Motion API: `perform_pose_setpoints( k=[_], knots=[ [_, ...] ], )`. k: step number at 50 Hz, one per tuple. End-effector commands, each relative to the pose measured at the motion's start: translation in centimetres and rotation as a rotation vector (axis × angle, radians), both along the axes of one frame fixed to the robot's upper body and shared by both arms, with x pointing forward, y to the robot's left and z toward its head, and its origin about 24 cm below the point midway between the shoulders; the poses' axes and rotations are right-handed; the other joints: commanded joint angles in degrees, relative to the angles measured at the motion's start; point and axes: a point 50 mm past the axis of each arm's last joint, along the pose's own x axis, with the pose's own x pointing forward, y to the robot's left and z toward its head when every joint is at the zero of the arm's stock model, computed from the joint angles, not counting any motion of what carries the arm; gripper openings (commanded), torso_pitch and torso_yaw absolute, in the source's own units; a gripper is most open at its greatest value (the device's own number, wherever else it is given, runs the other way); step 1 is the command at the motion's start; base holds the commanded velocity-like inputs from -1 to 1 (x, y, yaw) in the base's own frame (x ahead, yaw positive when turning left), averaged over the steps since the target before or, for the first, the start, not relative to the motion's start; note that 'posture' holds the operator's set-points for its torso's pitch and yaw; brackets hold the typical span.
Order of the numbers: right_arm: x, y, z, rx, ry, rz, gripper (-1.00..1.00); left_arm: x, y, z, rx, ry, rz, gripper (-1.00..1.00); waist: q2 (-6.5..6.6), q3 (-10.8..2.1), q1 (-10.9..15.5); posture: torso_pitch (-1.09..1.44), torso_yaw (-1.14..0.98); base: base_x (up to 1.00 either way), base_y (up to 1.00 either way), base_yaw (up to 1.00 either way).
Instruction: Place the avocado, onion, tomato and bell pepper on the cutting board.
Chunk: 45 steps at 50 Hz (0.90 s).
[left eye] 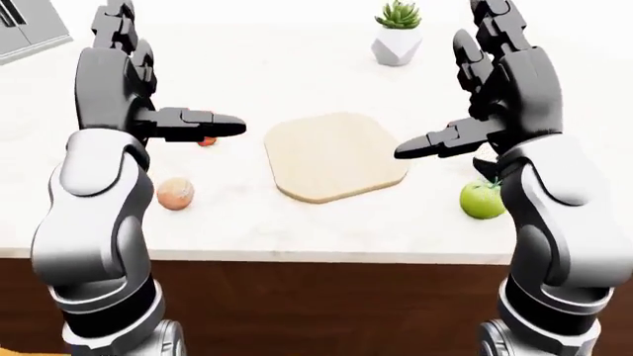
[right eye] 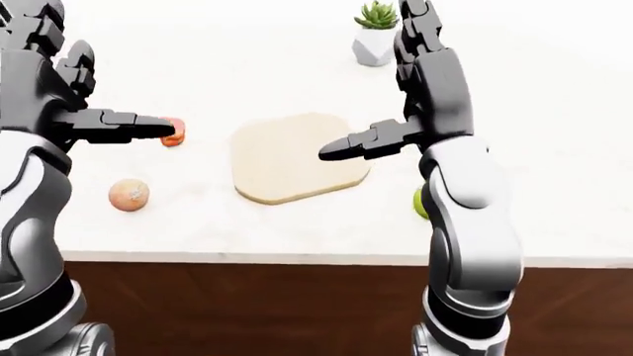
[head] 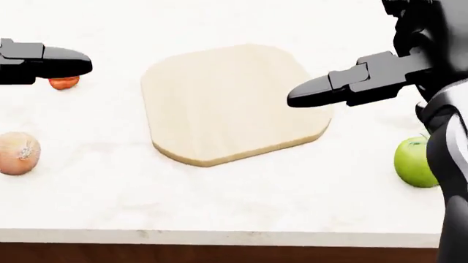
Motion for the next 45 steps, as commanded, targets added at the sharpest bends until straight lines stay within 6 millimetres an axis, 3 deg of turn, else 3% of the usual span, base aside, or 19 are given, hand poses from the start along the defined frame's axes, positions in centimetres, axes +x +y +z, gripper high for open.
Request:
perform_pose_setpoints(
  k=[1,2,3,6,12,13,14,16,17,19,23,34,45],
  knots=[
    [-0.6,-0.5,1.1,-0.001,-0.069,-0.028,1.0,-0.7,-0.5,1.8,0.022,-0.098,-0.022,1.0,-0.45,-0.63,-0.26,0.0,0.0,0.23,0.0,0.0],
    [-0.7,-0.5,1.1,-0.003,-0.069,-0.031,1.0,-0.7,-0.5,1.8,0.022,-0.1,-0.021,1.0,-2.19,-0.94,-0.19,0.0,0.0,0.23,0.0,0.0],
    [-0.8,-0.6,1.3,0.001,-0.072,-0.031,1.0,-0.7,-0.5,1.8,0.023,-0.099,-0.019,1.0,-1.19,-0.83,-0.53,0.0,0.0,0.23,0.0,0.0],
    [-0.8,-0.6,1.2,0.002,-0.073,-0.033,1.0,-0.7,-0.6,1.7,0.022,-0.098,-0.02,1.0,-1.42,-0.96,-0.52,0.0,0.0,0.23,0.0,0.0],
    [-0.6,-0.6,1.0,0.005,-0.065,-0.037,1.0,-0.7,-0.5,1.7,0.024,-0.099,-0.018,1.0,1.08,-0.6,-0.6,0.0,0.0,0.22,0.0,0.0],
    [-0.6,-0.8,0.9,0.016,-0.062,-0.044,1.0,-0.7,-0.4,1.6,0.027,-0.098,-0.018,1.0,1.69,-0.03,-1.0,0.0,0.0,0.0,0.0,0.0],
    [-0.6,-0.8,0.9,0.018,-0.066,-0.045,1.0,-0.7,-0.4,1.6,0.025,-0.097,-0.017,1.0,1.94,-0.68,-1.5,0.0,0.0,0.0,0.0,0.0],
    [-0.7,-0.9,1.1,0.031,-0.076,-0.047,1.0,-0.7,-0.4,1.7,0.029,-0.099,-0.015,1.0,4.66,-1.61,-2.16,0.0,0.0,0.0,0.0,0.0],
    [-0.7,-1.0,1.1,0.038,-0.068,-0.056,1.0,-0.7,-0.3,1.7,0.027,-0.099,-0.015,1.0,2.58,-0.85,-2.17,0.0,0.0,0.0,0.0,0.0],
    [-0.9,-1.1,1.3,0.029,-0.073,-0.058,1.0,-0.7,-0.2,1.7,0.031,-0.098,-0.012,1.0,2.42,-1.51,-1.77,0.0,0.0,0.0,0.0,0.0],
    [-1.6,-1.3,1.8,-0.002,-0.082,-0.074,1.0,-0.8,-0.1,1.8,0.032,-0.099,-0.007,1.0,1.6,-1.47,-1.49,0.0,0.0,0.0,0.0,0.0],
    [-4.2,-2.6,2.0,-0.007,-0.084,-0.132,1.0,-1.4,0.6,1.8,0.035,-0.092,0.011,1.0,1.13,-1.32,-1.09,0.0,0.0,0.0,0.0,0.0],
    [-7.0,-5.0,-0.1,0.005,-0.029,-0.288,1.0,-0.9,0.4,1.4,0.037,-0.087,0.011,1.0,0.65,-0.93,-0.67,0.0,0.0,0.0,0.0,0.0]
  ],
)
